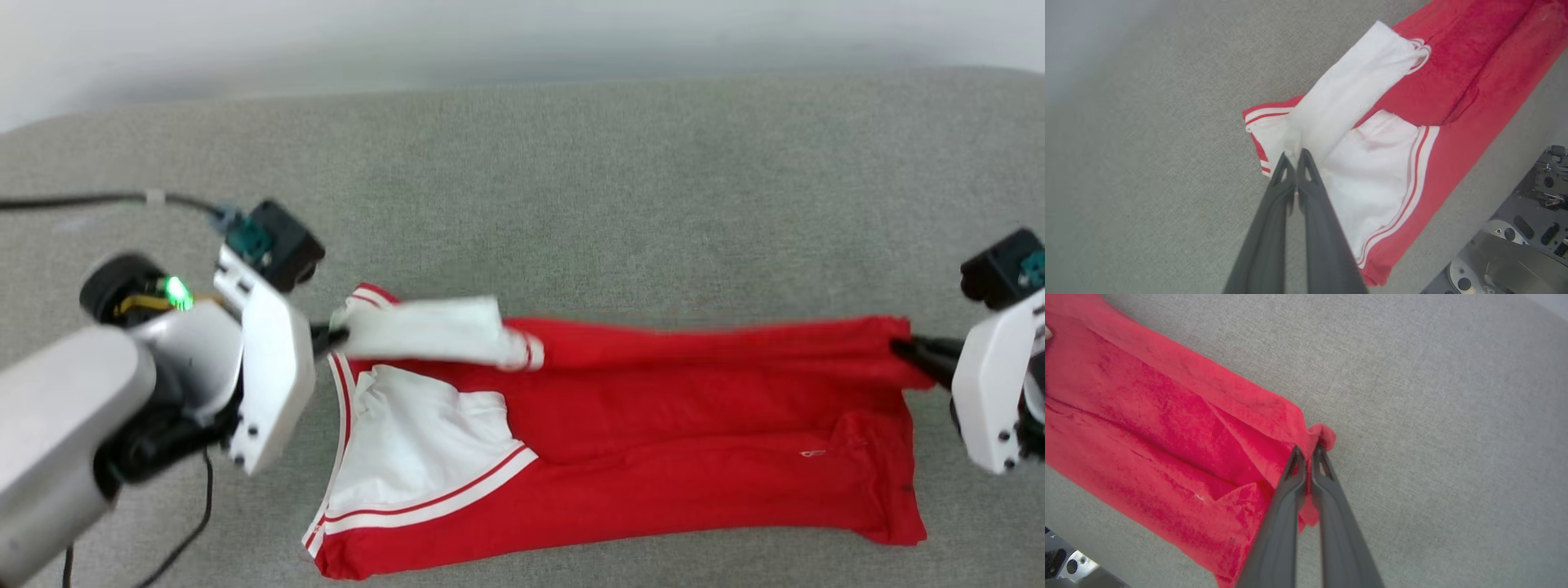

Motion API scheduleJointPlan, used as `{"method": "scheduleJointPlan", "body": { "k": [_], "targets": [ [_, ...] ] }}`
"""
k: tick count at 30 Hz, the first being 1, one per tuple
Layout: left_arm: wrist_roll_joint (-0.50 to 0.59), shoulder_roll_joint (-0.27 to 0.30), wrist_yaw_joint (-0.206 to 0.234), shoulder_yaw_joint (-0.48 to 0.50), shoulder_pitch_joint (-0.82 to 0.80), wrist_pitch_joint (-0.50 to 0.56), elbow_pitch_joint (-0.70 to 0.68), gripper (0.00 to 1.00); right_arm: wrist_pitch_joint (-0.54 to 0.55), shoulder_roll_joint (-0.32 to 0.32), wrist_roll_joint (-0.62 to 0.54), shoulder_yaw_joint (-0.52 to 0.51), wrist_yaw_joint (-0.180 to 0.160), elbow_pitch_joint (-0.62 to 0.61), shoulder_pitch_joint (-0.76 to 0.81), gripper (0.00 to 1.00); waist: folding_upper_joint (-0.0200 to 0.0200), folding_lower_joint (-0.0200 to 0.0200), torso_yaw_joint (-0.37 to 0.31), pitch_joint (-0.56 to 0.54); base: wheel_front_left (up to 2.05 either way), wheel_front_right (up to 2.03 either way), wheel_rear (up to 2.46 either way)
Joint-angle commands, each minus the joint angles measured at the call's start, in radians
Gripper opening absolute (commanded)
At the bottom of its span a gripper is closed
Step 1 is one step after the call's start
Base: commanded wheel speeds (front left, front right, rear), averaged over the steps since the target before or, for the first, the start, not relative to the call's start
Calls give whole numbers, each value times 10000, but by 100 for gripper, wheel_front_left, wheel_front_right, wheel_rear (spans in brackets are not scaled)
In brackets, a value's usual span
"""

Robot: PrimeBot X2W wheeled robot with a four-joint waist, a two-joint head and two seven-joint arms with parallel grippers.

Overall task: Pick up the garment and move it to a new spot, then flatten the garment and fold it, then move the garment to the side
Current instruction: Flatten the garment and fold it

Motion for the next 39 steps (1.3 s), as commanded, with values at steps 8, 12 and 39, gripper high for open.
{"method": "scheduleJointPlan", "body": {
  "k": [8, 12, 39],
  "targets": [
    [-448, 547, 772, -563, 2076, -883, -847, 0, -678, 55, 345, -59, -5, 65, 1648, 0, 0, 1, 38, -437, 0, 0, 0],
    [-607, 479, 1010, -812, 2952, -1274, -777, 0, -733, 222, 212, 110, -3, 256, 2185, 0, 0, 1, 26, -418, 0, 0, 0],
    [1293, -924, 4217, 916, 4625, -7660, 555, 100, -2470, 368, 709, -2389, -3, 534, 3201, 100, 0, 1, 43, -693, 0, 0, 0]
  ]
}}
